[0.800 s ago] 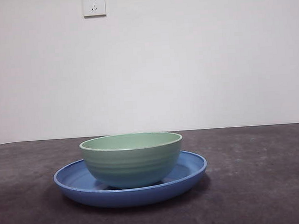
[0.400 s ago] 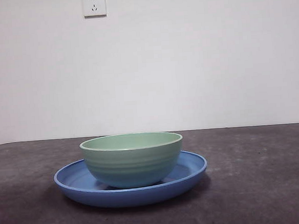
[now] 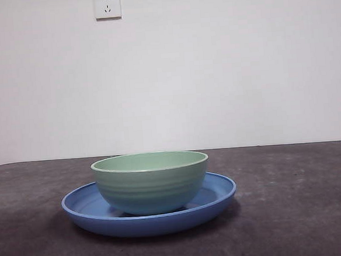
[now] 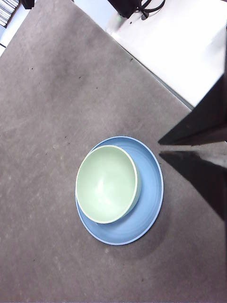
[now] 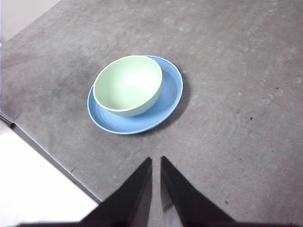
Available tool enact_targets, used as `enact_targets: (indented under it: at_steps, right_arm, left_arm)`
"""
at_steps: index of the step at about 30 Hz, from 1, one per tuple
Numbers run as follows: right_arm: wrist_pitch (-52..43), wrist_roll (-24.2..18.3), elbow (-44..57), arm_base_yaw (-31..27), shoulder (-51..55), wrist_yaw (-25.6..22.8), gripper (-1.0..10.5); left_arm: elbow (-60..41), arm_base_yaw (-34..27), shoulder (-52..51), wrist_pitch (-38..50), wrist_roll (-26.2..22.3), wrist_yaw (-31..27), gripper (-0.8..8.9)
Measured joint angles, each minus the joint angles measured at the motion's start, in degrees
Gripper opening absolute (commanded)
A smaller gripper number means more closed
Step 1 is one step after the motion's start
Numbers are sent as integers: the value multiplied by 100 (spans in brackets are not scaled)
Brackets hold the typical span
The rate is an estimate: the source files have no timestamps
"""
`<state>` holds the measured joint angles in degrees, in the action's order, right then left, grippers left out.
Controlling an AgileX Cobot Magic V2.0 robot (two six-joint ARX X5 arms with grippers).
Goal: Place the green bowl on the blue plate
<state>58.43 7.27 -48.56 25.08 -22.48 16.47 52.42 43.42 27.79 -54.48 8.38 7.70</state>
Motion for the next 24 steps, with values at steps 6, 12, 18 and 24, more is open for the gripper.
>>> enact_targets:
  at_steps: [6, 12, 18, 24]
  right_arm:
    - [0, 0, 0, 0, 0, 0, 28]
    - [0, 0, 0, 0, 0, 0, 28]
    - [0, 0, 0, 0, 0, 0, 28]
    - [0, 0, 0, 0, 0, 0, 28]
  left_arm:
    - [0, -339, 0, 2, -4, 7, 19]
    - [-219, -1659, -68, 358, -439, 9, 19]
    - [-1436, -3029, -466, 2026, -1054, 4, 19]
    - [-2881, -3821, -1106, 3707, -1110, 2, 19]
